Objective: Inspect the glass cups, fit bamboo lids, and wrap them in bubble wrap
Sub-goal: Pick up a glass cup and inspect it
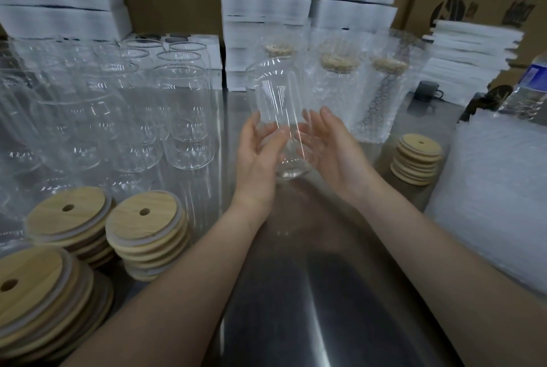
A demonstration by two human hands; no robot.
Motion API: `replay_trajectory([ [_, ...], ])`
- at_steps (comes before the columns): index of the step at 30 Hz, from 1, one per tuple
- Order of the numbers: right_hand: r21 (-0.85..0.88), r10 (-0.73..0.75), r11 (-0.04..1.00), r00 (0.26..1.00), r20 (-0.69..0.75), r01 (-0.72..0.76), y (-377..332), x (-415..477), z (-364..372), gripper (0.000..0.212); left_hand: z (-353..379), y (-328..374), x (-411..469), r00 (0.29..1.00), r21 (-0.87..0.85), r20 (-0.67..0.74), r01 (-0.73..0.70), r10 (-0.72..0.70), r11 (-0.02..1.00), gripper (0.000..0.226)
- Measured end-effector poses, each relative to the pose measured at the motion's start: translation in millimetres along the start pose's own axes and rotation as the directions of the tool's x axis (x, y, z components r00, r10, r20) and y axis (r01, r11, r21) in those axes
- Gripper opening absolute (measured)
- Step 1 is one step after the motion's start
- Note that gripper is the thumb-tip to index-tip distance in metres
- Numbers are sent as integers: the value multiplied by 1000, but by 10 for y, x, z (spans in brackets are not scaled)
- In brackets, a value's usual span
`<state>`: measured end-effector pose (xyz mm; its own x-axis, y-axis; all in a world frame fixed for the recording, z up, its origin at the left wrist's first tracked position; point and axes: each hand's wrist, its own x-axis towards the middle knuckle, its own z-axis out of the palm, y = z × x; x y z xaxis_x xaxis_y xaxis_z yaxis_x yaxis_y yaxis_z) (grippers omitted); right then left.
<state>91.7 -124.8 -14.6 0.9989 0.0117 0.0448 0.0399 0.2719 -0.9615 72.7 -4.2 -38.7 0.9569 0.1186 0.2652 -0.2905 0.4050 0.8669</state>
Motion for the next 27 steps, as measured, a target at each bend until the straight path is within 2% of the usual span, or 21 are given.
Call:
replay_trajectory([
  [2,-44,73,997,994,80,-70,46,9,-28,58,-16,-3,24,999,-85,14,45,-44,995,41],
  [4,-59,111,993,983,147,-103,73,-7,-28,63,-16,13,41,997,-107,16,80,-79,991,55],
  [6,-51,123,992,978,169,-116,97,-11,-8,61,-16,23,61,996,-89,9,87,-86,992,57],
  [8,-16,105,994,978,179,-104,127,-13,4,50,-22,30,84,996,-91,3,86,-86,992,41],
  [10,32,45,998,984,171,-52,147,-20,0,41,-16,42,92,998,-54,-15,62,-63,997,35],
  [12,37,-28,999,994,106,25,139,-41,7,55,-3,46,95,999,23,-51,15,-14,1000,33],
  [15,-178,-107,978,994,27,110,142,-68,44,84,14,57,95,995,-9,-59,79,-79,997,31],
  [18,-434,-238,872,971,27,226,169,-96,93,82,20,56,66,988,-21,4,152,-152,988,39],
  [20,-430,-274,854,956,108,293,169,-142,140,79,15,69,55,987,-36,51,155,-153,987,44],
  [22,-372,-258,877,952,168,303,158,-176,185,74,-1,116,48,984,-61,50,174,-171,983,58],
  [25,-380,-278,865,943,183,329,162,-204,228,70,-49,140,81,976,-128,3,217,-218,968,71],
  [27,-365,-314,859,932,179,359,157,-208,234,67,-56,141,90,966,-187,30,259,-258,948,76],
])
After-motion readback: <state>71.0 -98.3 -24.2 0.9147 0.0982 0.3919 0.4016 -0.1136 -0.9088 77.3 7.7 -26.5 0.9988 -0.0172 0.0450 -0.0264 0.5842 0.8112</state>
